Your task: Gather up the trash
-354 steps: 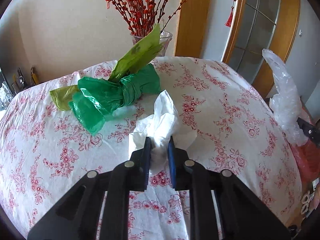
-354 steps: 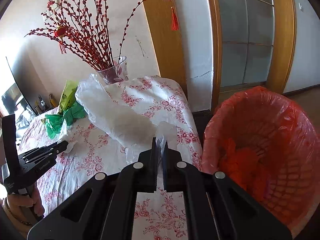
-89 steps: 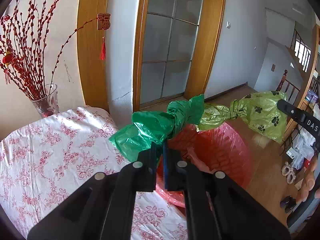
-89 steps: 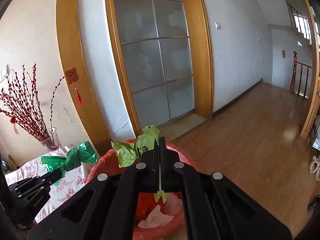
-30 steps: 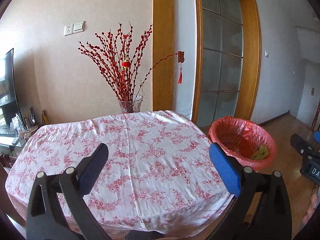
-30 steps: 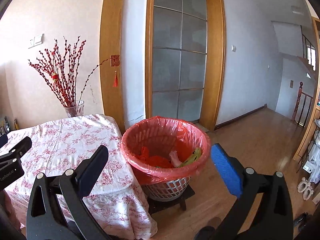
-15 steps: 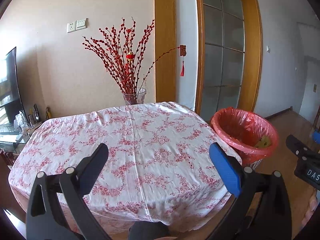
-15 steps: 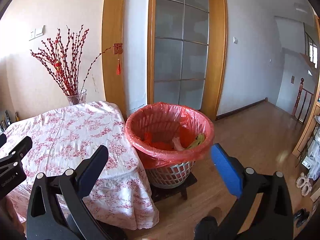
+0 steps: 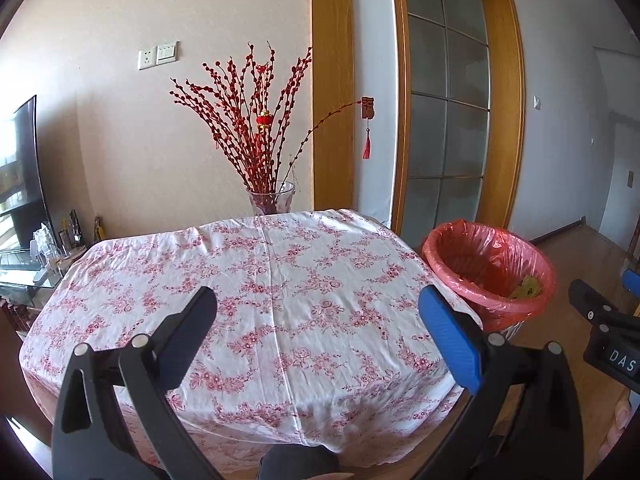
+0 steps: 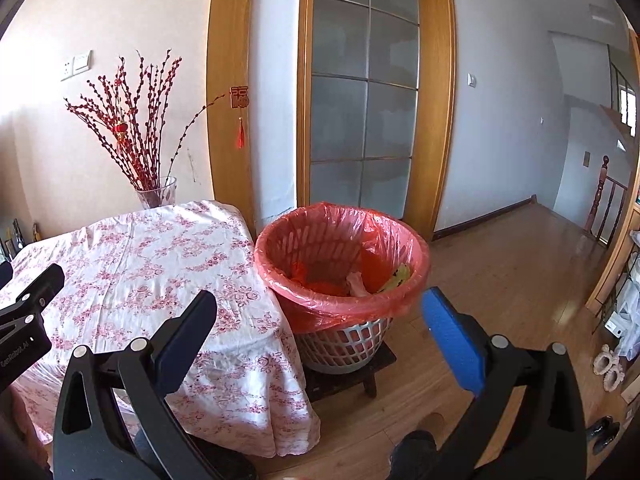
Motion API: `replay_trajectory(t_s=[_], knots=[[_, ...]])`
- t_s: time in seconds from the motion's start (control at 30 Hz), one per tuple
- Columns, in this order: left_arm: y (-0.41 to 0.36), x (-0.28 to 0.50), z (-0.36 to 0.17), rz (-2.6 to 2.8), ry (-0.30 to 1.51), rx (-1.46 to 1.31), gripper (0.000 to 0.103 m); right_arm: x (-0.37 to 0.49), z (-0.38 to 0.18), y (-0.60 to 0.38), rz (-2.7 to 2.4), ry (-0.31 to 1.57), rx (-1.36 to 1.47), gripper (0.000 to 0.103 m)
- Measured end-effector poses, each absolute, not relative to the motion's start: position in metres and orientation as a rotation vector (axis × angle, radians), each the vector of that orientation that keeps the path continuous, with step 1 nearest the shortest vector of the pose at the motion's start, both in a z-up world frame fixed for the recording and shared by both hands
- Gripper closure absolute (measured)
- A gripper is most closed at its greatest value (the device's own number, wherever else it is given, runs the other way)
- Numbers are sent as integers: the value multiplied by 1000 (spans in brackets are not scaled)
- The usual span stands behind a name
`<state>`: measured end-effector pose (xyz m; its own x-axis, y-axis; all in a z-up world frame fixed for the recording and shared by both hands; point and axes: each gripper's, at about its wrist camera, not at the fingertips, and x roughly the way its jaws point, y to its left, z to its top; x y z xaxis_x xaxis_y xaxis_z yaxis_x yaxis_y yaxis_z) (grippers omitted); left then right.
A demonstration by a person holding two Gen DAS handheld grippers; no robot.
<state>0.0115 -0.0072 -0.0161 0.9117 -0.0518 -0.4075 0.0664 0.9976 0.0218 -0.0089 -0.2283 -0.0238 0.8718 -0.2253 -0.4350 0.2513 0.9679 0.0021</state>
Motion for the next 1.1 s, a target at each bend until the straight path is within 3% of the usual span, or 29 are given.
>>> replay_trajectory(t_s=[1.1], knots=[[1,8,-8,-39,403,15,4,-9,-23,-223,-246,451,58,2]])
